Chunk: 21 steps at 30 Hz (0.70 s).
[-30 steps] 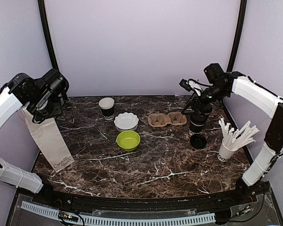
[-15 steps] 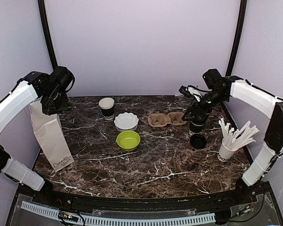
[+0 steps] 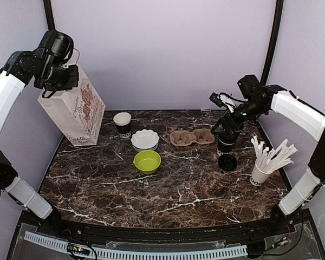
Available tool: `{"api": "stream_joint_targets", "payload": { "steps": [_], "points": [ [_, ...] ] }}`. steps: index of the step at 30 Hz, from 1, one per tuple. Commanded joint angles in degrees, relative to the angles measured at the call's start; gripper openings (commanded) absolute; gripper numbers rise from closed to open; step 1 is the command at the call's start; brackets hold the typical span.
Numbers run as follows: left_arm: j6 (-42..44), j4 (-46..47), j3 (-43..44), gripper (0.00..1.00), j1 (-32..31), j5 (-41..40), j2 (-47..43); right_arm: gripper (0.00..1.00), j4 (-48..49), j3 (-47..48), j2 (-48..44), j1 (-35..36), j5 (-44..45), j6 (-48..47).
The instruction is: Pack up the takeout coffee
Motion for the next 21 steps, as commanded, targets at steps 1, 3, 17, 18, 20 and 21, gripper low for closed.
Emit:
{"api": "stream_joint_targets", "payload": {
  "steps": [1, 3, 17, 18, 20, 21],
  "points": [
    [11.91, 4.38, 6.03, 0.00, -6.78, 3.90, 0.36, 0.84, -0.70, 3.12, -0.05, -0.46, 0.48, 1.45],
    [16.71, 9.64, 5.44, 0.00, -9.32, 10.72, -1.05, 0.84, -1.69, 4.14, 0.97, -1.33, -0.21, 1.31],
    [35.27, 18.67, -14.02, 0.00, -16.17, 53.97, -11.83, 0.81, -4.83, 12.41, 8.60, -3.40, 6.01, 0.93],
    [36.79, 18.01, -14.82, 0.00, -16.80, 55.30, -11.61, 0.81, -4.72, 12.56, 8.69, -3.36, 6.43, 0.88],
    [39.03, 15.14, -14.95, 0.00, -20.57, 55.79, -10.17, 0.81, -4.20, 12.58, 8.69, -3.38, 7.44, 0.92],
    [39.70, 12.96, -14.87, 0.00, -21.68, 55.59, -8.95, 0.81, -4.08, 12.70, 8.86, -3.40, 7.63, 0.90]
  ]
}}
